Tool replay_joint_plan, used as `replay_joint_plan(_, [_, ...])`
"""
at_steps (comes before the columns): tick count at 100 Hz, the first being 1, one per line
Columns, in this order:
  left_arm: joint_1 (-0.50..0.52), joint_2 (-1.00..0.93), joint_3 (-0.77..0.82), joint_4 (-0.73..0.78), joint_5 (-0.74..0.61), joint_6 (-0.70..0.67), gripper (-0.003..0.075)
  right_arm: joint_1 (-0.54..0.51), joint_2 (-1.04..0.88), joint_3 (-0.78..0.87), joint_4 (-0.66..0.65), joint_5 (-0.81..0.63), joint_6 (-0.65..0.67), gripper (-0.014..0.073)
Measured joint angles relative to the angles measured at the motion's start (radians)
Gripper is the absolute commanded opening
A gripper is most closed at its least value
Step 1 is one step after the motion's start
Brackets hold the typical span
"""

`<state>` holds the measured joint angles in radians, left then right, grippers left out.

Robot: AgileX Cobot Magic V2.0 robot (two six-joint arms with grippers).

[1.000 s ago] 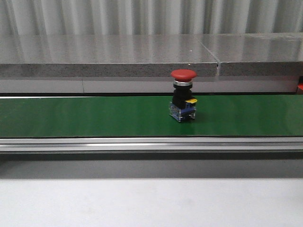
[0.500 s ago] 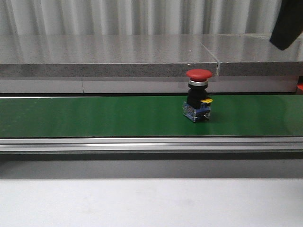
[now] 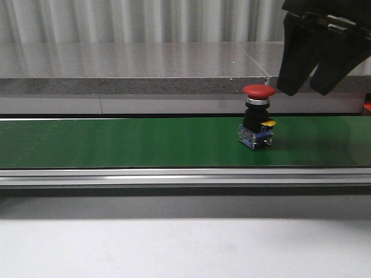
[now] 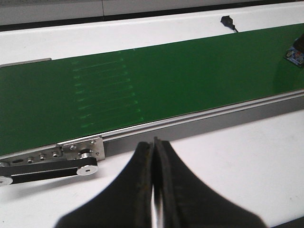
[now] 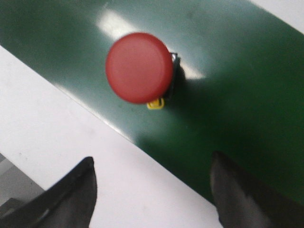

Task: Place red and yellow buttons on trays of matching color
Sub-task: 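Grasp the red button with the right gripper and lift it, then lower the red button into the red tray and open the right gripper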

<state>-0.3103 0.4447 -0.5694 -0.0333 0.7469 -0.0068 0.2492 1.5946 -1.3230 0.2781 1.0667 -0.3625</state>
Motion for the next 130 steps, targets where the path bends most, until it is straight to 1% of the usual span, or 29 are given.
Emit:
replay_joint_plan(26, [0.000,0.000,0.000,0.000,0.000,0.000,-0.0021,0.006,0.125,-0.100,0.012,-0.011,-0.019,0.0511])
replay_joint_plan(33, [0.000,0.000,0.000,0.000,0.000,0.000,-0.0021,0.006,0.152,-0.118,0.012,-0.011,-0.029,0.0491])
replay_joint_plan(40, [0.000,0.000,0.000,0.000,0.000,0.000,-0.0021,0.006,0.171,-0.132,0.012,-0.011,-0.036,0.0423])
replay_joint_plan(50, [0.000,0.000,0.000,0.000,0.000,0.000,-0.0021,0.006,0.188,-0.137,0.012,-0.011,-0.036,0.0262])
replay_joint_plan(55, [0.000,0.000,0.000,0.000,0.000,0.000,-0.0021,0.006,0.192,-0.137,0.012,-0.011,-0.038,0.0199])
replay_joint_plan(59, [0.000,0.000,0.000,0.000,0.000,0.000,-0.0021,0.006,0.192,-0.138,0.012,-0.011,-0.038,0.0160])
replay_joint_plan(66, [0.000,0.000,0.000,0.000,0.000,0.000,-0.0021,0.006,0.192,-0.138,0.012,-0.011,-0.038,0.0124])
replay_joint_plan(84, [0.000,0.000,0.000,0.000,0.000,0.000,-0.0021,0.004,0.173,-0.138,0.012,-0.015,-0.038,0.0119])
replay_joint_plan(98, [0.000,0.000,0.000,0.000,0.000,0.000,-0.0021,-0.036,0.122,-0.138,0.016,-0.024,-0.008,0.0119])
replay_joint_plan(112, [0.000,0.000,0.000,0.000,0.000,0.000,-0.0021,-0.124,0.076,-0.138,0.016,-0.037,0.066,0.0119])
replay_joint_plan(130, [0.000,0.000,0.000,0.000,0.000,0.000,-0.0021,-0.275,0.045,-0.138,0.016,-0.056,0.143,0.0119])
